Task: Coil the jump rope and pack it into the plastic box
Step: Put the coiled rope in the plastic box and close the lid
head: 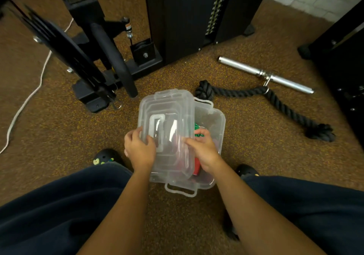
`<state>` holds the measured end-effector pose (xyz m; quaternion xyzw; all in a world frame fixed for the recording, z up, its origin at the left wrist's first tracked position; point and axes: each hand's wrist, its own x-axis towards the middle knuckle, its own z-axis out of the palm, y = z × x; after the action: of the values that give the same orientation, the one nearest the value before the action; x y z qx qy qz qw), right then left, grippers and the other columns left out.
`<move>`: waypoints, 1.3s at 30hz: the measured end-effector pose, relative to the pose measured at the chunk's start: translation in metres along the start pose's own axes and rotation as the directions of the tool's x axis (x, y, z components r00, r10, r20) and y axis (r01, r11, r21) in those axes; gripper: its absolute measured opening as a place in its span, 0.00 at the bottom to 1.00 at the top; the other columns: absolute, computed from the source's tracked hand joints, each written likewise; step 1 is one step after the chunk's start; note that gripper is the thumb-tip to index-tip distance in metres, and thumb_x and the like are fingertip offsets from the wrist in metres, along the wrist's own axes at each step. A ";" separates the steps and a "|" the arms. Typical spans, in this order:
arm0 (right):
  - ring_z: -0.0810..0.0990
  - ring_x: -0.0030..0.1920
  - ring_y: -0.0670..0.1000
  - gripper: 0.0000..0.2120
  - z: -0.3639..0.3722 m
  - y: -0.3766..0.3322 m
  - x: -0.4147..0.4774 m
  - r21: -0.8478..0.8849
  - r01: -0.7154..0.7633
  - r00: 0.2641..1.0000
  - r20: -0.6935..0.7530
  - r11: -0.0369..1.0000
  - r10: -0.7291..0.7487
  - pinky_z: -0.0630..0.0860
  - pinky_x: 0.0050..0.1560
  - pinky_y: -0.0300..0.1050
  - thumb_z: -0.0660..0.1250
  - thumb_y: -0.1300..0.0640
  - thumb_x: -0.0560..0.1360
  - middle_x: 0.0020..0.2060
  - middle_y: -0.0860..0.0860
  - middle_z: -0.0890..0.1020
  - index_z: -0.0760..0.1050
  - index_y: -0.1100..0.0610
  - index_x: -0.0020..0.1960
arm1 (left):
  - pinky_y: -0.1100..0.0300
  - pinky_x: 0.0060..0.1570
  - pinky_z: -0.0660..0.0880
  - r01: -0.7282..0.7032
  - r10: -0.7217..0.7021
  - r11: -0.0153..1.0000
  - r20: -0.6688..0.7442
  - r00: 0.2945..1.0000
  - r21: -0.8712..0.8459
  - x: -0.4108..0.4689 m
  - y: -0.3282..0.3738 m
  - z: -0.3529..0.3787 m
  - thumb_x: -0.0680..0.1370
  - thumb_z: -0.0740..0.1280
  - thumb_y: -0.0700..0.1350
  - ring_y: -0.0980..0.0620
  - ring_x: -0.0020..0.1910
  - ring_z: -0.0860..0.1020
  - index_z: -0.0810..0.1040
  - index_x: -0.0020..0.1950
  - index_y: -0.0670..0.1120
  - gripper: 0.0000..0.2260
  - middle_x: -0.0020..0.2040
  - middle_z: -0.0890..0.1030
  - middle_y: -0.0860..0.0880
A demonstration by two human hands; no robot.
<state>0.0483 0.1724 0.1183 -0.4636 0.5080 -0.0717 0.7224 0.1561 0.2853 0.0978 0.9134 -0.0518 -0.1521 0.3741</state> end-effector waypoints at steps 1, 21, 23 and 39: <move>0.81 0.45 0.55 0.16 -0.012 0.002 -0.002 0.042 -0.007 1.000 -0.007 0.999 0.007 0.78 0.52 0.54 0.69 0.67 0.70 0.46 0.55 0.80 0.66 0.51 0.48 | 0.46 0.67 0.63 0.041 -0.042 0.999 0.046 0.998 0.033 -0.002 0.001 0.003 0.77 0.62 0.45 0.42 0.65 0.68 0.68 0.69 0.43 0.20 0.67 0.68 0.42; 0.68 0.61 0.57 0.19 -0.064 0.032 0.006 -0.471 -0.162 0.917 -0.398 0.867 -0.045 0.69 0.59 0.50 0.65 0.52 0.71 0.58 0.57 0.68 0.71 0.60 0.58 | 0.53 0.64 0.66 -0.092 0.087 0.996 0.228 0.970 0.011 -0.032 0.004 0.028 0.78 0.63 0.42 0.44 0.64 0.71 0.69 0.68 0.41 0.19 0.66 0.70 0.42; 0.69 0.60 0.57 0.18 -0.063 0.033 0.004 -0.469 -0.155 0.909 -0.412 0.870 -0.060 0.68 0.60 0.49 0.65 0.55 0.73 0.59 0.57 0.69 0.70 0.61 0.60 | 0.52 0.63 0.67 -0.072 0.071 0.997 0.241 0.968 -0.003 -0.030 0.002 0.028 0.78 0.63 0.41 0.44 0.63 0.71 0.69 0.68 0.41 0.18 0.65 0.70 0.42; 0.77 0.39 0.50 0.07 -0.072 0.015 0.010 -0.202 -0.326 0.936 -0.204 0.924 0.286 0.76 0.40 0.43 0.60 0.65 0.76 0.41 0.53 0.80 0.76 0.59 0.43 | 0.53 0.58 0.70 0.460 -0.362 0.883 0.481 0.798 -0.098 -0.002 0.000 0.024 0.77 0.65 0.48 0.41 0.60 0.74 0.72 0.65 0.38 0.21 0.62 0.76 0.39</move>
<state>-0.0103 0.1321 0.0967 -0.4517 0.6390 0.0629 0.6194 0.1467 0.2697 0.0827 0.7975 0.0800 -0.4411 0.4037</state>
